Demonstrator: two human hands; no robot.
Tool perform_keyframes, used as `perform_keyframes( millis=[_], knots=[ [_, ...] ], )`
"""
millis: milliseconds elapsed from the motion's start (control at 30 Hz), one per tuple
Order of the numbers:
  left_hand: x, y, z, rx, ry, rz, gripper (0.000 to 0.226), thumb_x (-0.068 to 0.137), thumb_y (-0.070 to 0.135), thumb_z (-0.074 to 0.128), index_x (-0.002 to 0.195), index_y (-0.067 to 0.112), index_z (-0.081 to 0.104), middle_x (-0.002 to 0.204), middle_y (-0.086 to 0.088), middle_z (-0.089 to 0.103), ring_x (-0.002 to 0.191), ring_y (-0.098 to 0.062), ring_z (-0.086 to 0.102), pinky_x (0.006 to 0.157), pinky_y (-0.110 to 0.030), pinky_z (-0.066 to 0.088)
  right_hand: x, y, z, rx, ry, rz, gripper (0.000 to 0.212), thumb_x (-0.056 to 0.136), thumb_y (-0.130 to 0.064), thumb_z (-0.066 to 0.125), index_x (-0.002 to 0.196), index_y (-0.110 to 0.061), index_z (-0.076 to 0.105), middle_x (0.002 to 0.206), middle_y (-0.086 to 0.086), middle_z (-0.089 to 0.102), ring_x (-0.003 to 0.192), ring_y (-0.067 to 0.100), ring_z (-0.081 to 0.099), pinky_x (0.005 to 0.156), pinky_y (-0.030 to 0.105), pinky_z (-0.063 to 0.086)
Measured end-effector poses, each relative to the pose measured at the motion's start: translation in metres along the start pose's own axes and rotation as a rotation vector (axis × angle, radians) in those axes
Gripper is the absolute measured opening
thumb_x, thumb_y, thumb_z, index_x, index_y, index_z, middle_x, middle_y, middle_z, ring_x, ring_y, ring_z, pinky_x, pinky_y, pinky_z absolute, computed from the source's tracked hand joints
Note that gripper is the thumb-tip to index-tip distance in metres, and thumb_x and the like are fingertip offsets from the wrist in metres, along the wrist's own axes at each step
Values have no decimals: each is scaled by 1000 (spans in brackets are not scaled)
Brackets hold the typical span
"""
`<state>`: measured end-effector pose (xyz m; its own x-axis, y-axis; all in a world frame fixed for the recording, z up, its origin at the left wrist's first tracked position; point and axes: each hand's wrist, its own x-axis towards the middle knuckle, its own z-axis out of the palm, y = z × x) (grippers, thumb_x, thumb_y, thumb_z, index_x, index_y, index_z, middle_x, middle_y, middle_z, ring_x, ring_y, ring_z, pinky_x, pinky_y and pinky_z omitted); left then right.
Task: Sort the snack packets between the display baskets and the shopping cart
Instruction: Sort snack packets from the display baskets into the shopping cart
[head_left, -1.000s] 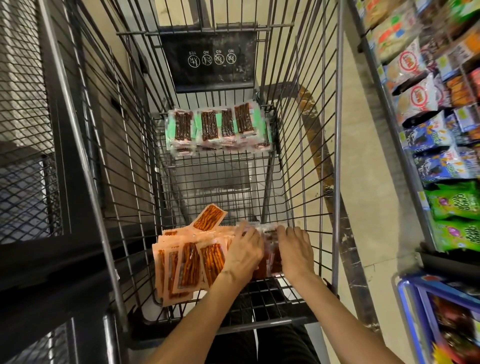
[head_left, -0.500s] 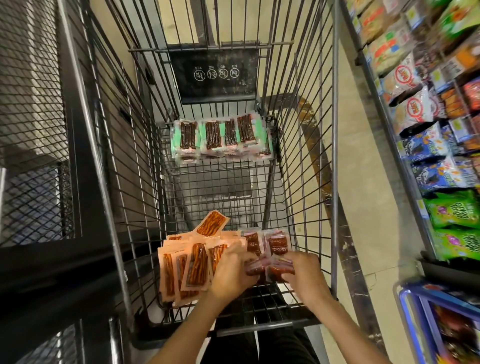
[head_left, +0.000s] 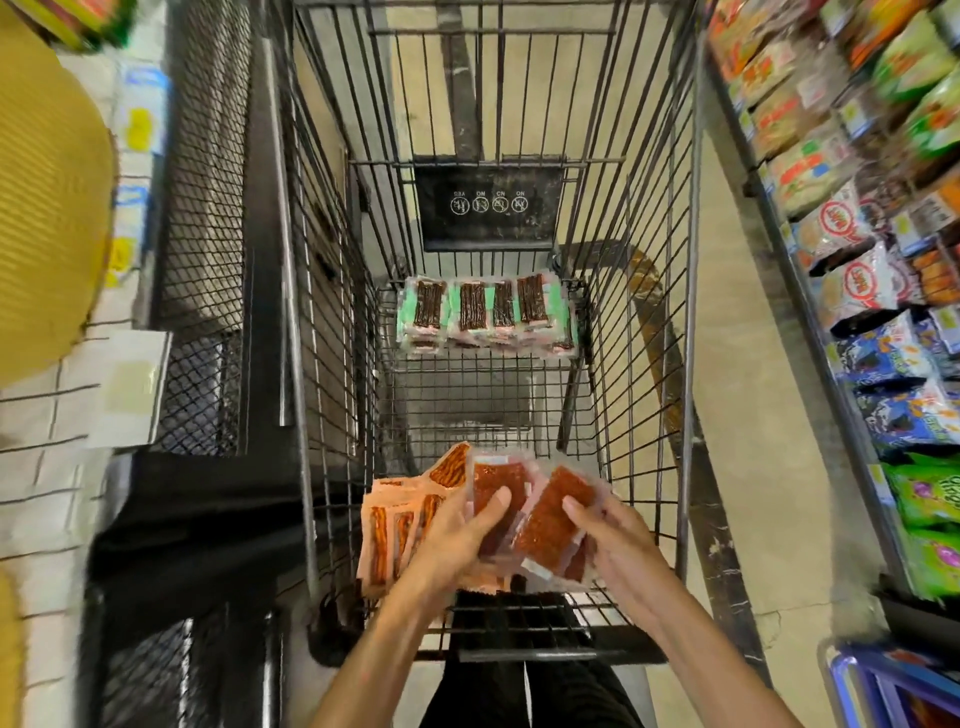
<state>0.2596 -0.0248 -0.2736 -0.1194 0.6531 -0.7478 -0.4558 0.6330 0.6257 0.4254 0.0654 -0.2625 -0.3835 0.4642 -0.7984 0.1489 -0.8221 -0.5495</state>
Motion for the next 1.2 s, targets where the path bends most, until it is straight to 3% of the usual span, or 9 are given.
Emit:
perform_keyframes(
  millis=[100, 200, 333, 467, 600, 800, 933, 1033, 1200],
  knots=[
    [-17, 9, -4, -27, 74, 48, 39, 81, 43, 64, 117, 29, 58, 109, -4, 72, 99, -27, 70, 86, -57, 53, -2, -10, 14, -46, -91, 13, 57, 70, -19, 74, 123, -32, 58, 116, 6, 66, 110, 24, 62, 81, 41, 56],
    [-47, 17, -9, -65, 160, 176, 22, 82, 40, 64, 103, 36, 66, 101, 7, 74, 97, -18, 71, 84, -46, 57, -4, -20, 26, -30, -219, 31, 56, 75, -2, 67, 123, -29, 58, 118, 7, 67, 111, 23, 62, 83, 41, 55],
    [-103, 15, -17, -210, 364, 298, 37, 87, 28, 62, 118, 9, 61, 106, -13, 73, 99, -29, 69, 77, -34, 58, -16, -40, 42, -45, -431, 130, 54, 74, 8, 60, 122, -18, 56, 114, 15, 68, 105, 28, 65, 77, 41, 56],
    [-170, -1, -13, -290, 614, 389, 31, 83, 25, 63, 105, 3, 67, 98, -18, 73, 87, -31, 70, 81, -41, 57, -41, -52, 70, -153, -627, 188, 42, 76, 7, 57, 117, -2, 58, 108, 19, 69, 96, 28, 69, 69, 34, 58],
    [-239, -24, -1, -443, 838, 442, 23, 82, 20, 62, 100, 6, 67, 85, -9, 74, 71, -16, 69, 63, -26, 56, -87, -50, 116, -227, -848, 261, 25, 67, -9, 78, 92, -7, 76, 94, 18, 72, 82, 27, 72, 64, 37, 59],
    [-354, -58, 21, -603, 1138, 555, 10, 88, 14, 60, 89, 7, 68, 74, 0, 73, 62, -10, 66, 55, -18, 52, -174, -9, 189, -432, -1095, 269, 75, 30, -24, 99, 98, -8, 71, 87, 11, 72, 75, 22, 71, 63, 34, 58],
    [-437, -84, 39, -771, 1345, 627, 21, 80, 15, 66, 92, -1, 67, 75, -6, 73, 59, -10, 67, 51, -18, 51, -247, 25, 237, -586, -1324, 283, 91, 38, -30, 96, 117, -4, 59, 93, 13, 69, 80, 24, 69, 72, 41, 59],
    [-505, -110, 47, -781, 1551, 657, 30, 67, 32, 69, 85, 8, 71, 81, -6, 75, 71, -14, 69, 63, -27, 54, -308, 58, 276, -706, -1488, 260, 55, 70, -15, 78, 121, -8, 57, 93, 8, 68, 81, 20, 67, 69, 35, 59],
    [-603, -171, 23, -736, 1713, 628, 17, 82, 27, 64, 88, 12, 68, 71, 0, 73, 60, -11, 69, 46, -24, 53, -387, 133, 332, -825, -1548, 136, 36, 83, -5, 54, 118, -12, 60, 97, 11, 69, 84, 20, 68, 74, 36, 59]
  ],
)
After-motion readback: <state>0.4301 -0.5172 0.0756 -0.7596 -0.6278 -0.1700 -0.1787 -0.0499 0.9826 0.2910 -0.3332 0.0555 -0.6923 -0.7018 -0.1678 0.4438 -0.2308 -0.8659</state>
